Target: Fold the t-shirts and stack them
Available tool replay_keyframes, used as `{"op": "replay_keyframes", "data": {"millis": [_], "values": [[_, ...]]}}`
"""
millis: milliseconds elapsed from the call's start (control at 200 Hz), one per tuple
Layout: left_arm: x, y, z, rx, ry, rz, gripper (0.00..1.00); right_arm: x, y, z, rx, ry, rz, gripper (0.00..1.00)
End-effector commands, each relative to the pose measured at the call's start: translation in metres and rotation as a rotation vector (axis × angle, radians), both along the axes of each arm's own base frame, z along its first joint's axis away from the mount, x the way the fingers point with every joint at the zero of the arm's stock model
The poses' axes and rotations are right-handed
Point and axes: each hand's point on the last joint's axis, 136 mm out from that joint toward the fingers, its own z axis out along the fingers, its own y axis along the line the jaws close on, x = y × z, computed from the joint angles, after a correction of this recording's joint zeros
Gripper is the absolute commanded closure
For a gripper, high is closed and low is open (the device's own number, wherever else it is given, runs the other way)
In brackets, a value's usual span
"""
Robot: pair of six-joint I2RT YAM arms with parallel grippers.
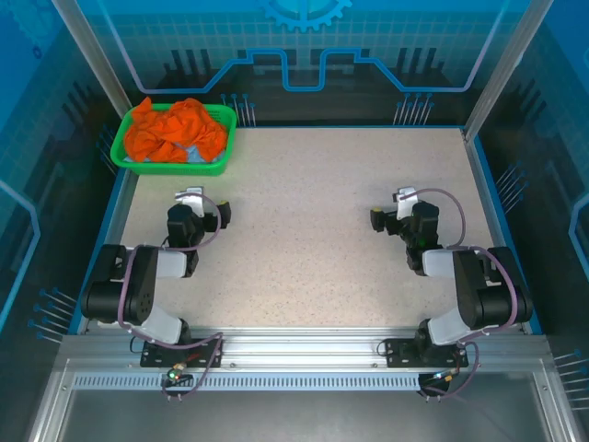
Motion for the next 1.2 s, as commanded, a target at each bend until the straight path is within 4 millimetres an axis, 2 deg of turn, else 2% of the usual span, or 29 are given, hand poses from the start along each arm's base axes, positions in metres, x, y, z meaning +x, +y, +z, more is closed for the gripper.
{"op": "replay_keyframes", "data": {"millis": [0, 705, 820, 905, 995, 1095, 1136, 1196], "values": [[0.001, -0.003, -0.001, 0.017, -0.002, -0.02, 0.01, 0.006, -0.002, 0.009, 0.009, -0.02, -0.003, 0.0], [0.0, -0.003, -0.002, 0.006, 0.0, -0.026, 0.01, 0.006, -0.002, 0.008, 0.009, -0.019, -0.004, 0.0], [-0.003, 0.0, 0.004, 0.008, -0.026, -0.007, 0.01, 0.006, -0.002, 0.008, 0.007, -0.019, -0.004, 0.0], [-0.014, 0.015, 0.02, 0.019, -0.074, 0.091, 0.01, 0.005, -0.005, 0.02, -0.046, -0.007, -0.067, 0.0], [-0.019, 0.021, 0.042, 0.051, -0.064, 0.161, 0.01, 0.0, 0.003, 0.049, -0.079, -0.003, -0.062, 0.0], [-0.019, 0.009, 0.093, 0.028, -0.186, 0.126, 0.01, -0.012, 0.008, 0.092, -0.034, -0.077, -0.093, 0.0], [-0.023, 0.006, 0.116, -0.015, -0.259, 0.123, 0.01, -0.019, 0.004, 0.109, 0.007, -0.093, -0.129, 0.0], [-0.031, 0.011, 0.147, -0.104, -0.348, 0.164, 0.01, -0.033, -0.008, 0.123, 0.11, -0.065, -0.224, 0.0]]}}
